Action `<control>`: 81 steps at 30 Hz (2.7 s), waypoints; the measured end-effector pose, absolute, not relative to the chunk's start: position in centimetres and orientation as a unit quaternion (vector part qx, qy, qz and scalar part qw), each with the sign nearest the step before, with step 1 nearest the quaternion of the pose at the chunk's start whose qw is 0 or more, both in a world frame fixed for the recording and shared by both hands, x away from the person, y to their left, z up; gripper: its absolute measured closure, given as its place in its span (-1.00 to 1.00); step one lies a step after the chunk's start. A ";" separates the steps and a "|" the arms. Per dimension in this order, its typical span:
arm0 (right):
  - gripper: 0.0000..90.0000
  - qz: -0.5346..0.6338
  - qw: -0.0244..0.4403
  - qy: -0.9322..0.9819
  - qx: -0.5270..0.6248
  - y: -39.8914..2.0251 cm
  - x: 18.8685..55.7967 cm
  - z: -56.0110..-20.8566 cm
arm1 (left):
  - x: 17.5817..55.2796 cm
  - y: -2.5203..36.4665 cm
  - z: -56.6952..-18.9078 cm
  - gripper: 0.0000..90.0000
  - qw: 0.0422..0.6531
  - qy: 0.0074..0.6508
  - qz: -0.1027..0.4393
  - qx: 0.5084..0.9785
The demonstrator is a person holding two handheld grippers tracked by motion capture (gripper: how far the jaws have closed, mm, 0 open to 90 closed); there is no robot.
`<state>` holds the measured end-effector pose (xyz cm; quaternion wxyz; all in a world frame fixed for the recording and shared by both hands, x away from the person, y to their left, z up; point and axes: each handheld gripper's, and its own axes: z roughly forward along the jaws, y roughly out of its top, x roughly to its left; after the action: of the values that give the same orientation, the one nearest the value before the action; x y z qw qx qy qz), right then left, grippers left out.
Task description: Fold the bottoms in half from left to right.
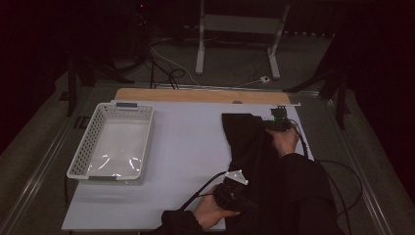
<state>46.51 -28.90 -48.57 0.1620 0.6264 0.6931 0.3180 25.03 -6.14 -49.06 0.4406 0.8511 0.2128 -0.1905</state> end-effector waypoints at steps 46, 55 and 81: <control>-0.25 0.316 0.174 0.755 0.548 -34.8 33.9 -47.0 | 26.4 -16.8 -50.5 0.93 0.434 0.199 -0.206 0.854; -0.24 0.321 0.156 0.752 0.554 -35.9 31.4 -48.3 | 26.1 -18.6 -50.3 0.41 0.450 0.182 -0.207 0.850; 0.46 0.299 0.121 0.763 0.560 -36.2 28.1 -50.8 | 29.8 -4.8 -48.2 -0.21 0.485 0.320 -0.040 0.813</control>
<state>28.06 -36.23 -50.83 0.1211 0.5601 0.7631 0.2988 29.85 -4.82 -48.23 0.4845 0.8131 0.3201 -0.0402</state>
